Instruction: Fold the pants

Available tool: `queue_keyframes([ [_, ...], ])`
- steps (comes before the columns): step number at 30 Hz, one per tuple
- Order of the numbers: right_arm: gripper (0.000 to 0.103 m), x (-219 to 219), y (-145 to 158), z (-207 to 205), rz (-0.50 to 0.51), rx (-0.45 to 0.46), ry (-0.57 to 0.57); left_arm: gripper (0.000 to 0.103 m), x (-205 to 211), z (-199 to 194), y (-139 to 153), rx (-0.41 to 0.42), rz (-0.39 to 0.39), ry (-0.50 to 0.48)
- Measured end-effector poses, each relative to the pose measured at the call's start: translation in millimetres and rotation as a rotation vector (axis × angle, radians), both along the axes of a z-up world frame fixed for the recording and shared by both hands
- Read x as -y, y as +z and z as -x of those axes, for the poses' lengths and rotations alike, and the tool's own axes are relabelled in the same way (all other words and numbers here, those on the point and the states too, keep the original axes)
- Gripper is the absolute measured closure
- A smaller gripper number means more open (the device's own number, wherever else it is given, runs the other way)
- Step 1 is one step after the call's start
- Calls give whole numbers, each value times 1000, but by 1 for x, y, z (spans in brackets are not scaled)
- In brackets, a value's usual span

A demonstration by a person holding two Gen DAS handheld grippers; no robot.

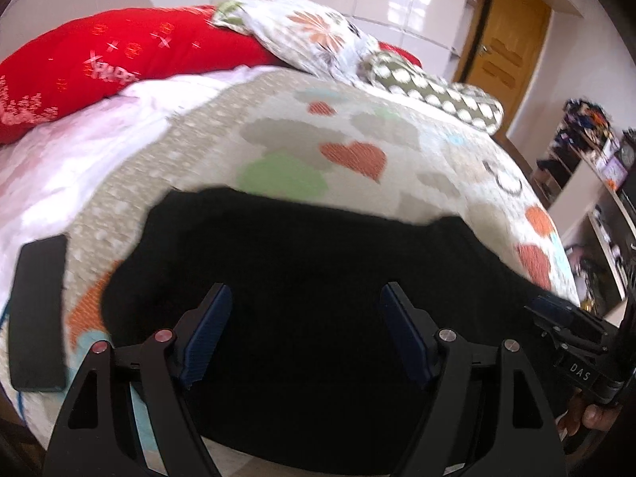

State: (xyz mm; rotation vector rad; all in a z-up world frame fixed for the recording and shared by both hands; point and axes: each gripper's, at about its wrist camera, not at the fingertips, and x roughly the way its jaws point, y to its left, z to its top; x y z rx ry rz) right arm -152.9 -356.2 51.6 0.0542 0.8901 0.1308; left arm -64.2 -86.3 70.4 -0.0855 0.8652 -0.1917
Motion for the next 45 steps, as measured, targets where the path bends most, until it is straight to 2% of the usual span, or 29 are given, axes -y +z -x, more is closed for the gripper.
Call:
queue_keyframes([
  [3, 57, 20, -10, 5, 20, -10, -57, 26, 15, -3, -16, -38, -26, -18],
  [6, 57, 40, -15, -1, -11, 5, -91, 25, 26, -7, -28, -53, -74, -14],
  [9, 57, 55, -6, -2, -69, 14, -113, 24, 28, -7, -23, -66, -61, -17],
  [12, 55, 75, 9, 16, -14, 44, -176, 24, 31, -2, -13, -58, -40, -32],
  [14, 50, 96, 19, 35, -38, 63, -211, 24, 37, 4, -4, -34, -43, -55],
  [18, 47, 122, 31, 68, -43, 77, -232, 24, 54, 9, 2, -24, -15, -102],
  [21, 47, 123, 21, 75, -96, 30, -173, 24, 74, 8, -6, -40, -25, -135],
  [23, 48, 122, 12, 75, -89, 8, -159, 24, 84, 6, -13, -56, -32, -152],
  [26, 58, 128, -4, 75, -20, -8, -201, 22, 100, 5, -25, -66, -94, -159],
  [27, 60, 133, -5, 76, -37, -9, -213, 21, 104, 6, -25, -54, -111, -161],
  [29, 57, 137, 2, 80, -79, 5, -226, 21, 105, 7, -23, -59, -108, -162],
  [31, 55, 133, 11, 86, -56, 22, -216, 21, 104, 9, -18, -64, -91, -161],
  [34, 47, 120, 24, 97, -42, 38, -150, 21, 103, 17, -8, -41, -82, -163],
  [36, 46, 112, 27, 104, -40, 41, -115, 21, 102, 22, -4, -30, -72, -165],
  [38, 46, 105, 23, 108, -32, 32, -101, 21, 101, 27, -3, -25, -63, -161],
  [42, 46, 102, -6, 111, -20, -23, -112, 21, 106, 33, -14, -51, -66, -167],
  [45, 46, 100, -6, 115, 1, -9, -108, 20, 113, 37, -26, -59, -92, -156],
])
